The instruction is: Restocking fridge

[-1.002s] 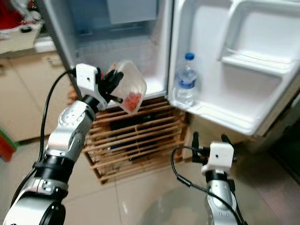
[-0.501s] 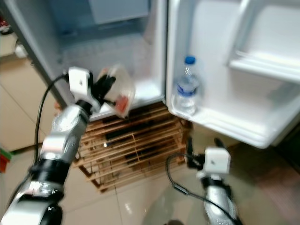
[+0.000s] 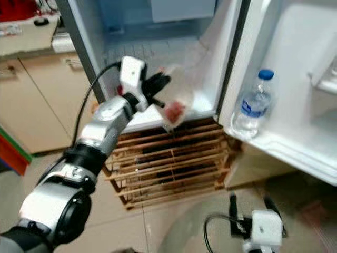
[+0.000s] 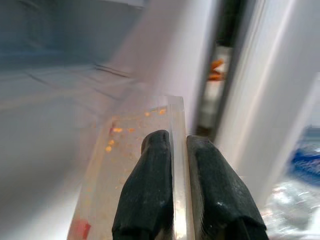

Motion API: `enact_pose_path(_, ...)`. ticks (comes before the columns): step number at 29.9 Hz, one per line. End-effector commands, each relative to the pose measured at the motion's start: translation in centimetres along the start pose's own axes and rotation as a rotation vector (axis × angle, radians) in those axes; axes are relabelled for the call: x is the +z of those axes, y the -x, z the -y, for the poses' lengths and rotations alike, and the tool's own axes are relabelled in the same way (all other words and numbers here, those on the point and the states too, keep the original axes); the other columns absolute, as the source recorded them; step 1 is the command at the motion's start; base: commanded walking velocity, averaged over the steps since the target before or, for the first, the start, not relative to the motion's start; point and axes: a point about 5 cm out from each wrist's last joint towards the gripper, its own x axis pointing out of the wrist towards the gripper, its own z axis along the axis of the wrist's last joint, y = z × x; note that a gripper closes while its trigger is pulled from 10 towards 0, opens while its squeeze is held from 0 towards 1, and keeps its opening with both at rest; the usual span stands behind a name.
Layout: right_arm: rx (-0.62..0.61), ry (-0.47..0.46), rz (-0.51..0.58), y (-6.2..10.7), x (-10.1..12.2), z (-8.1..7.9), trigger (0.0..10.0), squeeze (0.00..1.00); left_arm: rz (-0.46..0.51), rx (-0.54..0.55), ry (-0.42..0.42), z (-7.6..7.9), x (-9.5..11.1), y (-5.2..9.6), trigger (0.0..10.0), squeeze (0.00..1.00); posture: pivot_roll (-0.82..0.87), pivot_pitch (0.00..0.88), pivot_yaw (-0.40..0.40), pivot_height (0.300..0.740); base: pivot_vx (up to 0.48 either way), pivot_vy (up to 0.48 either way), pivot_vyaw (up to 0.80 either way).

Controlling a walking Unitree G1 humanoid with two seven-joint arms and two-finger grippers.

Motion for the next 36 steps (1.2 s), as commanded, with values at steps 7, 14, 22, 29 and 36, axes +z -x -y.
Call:
enact_pose_path(7, -0.020, 0.000, -0.012, 2.7, 1.1, 0.3, 10.0, 0.00, 0.065, 0.104, 0.144, 0.6, 0.5, -1.4, 10.0, 0.00, -0.34, 0.286, 0.039, 0.740, 0.000, 0.000, 0.00)
enact_pose_path(14, -0.002, -0.012, -0.023, 3.5, 1.6, 0.0, 10.0, 0.00, 0.129, 0.209, 0.105, -2.3, 3.1, -0.9, 10.0, 0.00, -0.32, 0.305, 0.037, 0.740, 0.000, 0.000, 0.00)
enact_pose_path(22, 0.015, -0.031, -0.004, 1.5, 1.6, -0.7, 10.0, 0.00, 0.150, 0.083, -0.013, -2.6, 4.8, -0.4, 10.0, 0.00, -0.25, 0.267, 0.053, 0.740, 0.000, 0.000, 0.00)
enact_pose_path(29, 0.060, -0.059, 0.066, -2.6, 2.2, -2.3, 10.0, 0.00, 0.079, -0.056, -0.031, -1.4, 3.6, 2.8, 10.0, 0.00, -0.15, 0.159, 0.066, 0.740, 0.000, 0.000, 0.00)
enact_pose_path(36, 0.030, -0.082, 0.209, -6.8, 5.5, -2.7, 10.0, 0.00, 0.115, 0.084, -0.228, -1.3, 1.1, 8.6, 10.0, 0.00, -0.09, 0.069, 0.064, 0.740, 0.000, 0.000, 0.00)
